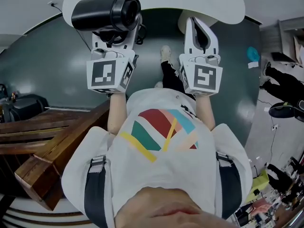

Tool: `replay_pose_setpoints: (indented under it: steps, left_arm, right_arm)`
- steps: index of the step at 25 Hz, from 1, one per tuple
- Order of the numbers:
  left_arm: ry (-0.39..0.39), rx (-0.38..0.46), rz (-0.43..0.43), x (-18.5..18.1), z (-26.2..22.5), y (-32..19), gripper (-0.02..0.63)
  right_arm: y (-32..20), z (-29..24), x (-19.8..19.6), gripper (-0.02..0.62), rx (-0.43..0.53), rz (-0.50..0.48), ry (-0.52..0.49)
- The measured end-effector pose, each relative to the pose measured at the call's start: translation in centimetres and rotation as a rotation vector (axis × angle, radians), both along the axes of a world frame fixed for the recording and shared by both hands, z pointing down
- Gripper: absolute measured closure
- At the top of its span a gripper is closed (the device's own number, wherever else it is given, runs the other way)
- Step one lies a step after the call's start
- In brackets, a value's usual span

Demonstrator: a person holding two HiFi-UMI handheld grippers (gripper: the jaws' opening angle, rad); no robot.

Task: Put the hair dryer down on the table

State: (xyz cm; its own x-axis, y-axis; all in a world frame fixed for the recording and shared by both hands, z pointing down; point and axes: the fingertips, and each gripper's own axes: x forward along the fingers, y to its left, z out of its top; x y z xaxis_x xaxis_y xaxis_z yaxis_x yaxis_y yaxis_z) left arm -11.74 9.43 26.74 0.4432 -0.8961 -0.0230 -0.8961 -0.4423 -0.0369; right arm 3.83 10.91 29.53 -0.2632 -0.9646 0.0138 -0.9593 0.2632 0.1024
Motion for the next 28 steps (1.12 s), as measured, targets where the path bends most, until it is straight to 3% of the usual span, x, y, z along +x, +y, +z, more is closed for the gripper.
replay_pose_setpoints:
  steps: [5,19,28]
  left_arm:
    - [0.004,0.027,-0.021,0.0,-1.0,-4.0,0.399]
    - [0.032,0.039,-0.082,2.9,-0.7,-20.5,0.399]
    - [0.039,0.053,-0.102,2.0,-1.3,-25.6,0.399]
  right_arm:
    - [-5.1,-0.3,-0.4,0.586,0.011,-0.036,-0.051]
    - [-23.3,0.0,1.6,0.586,-0.008,-0.122,-0.042]
    - [-28.4,0.0,1.1,0.586,-0.015,-0.134,-0.035]
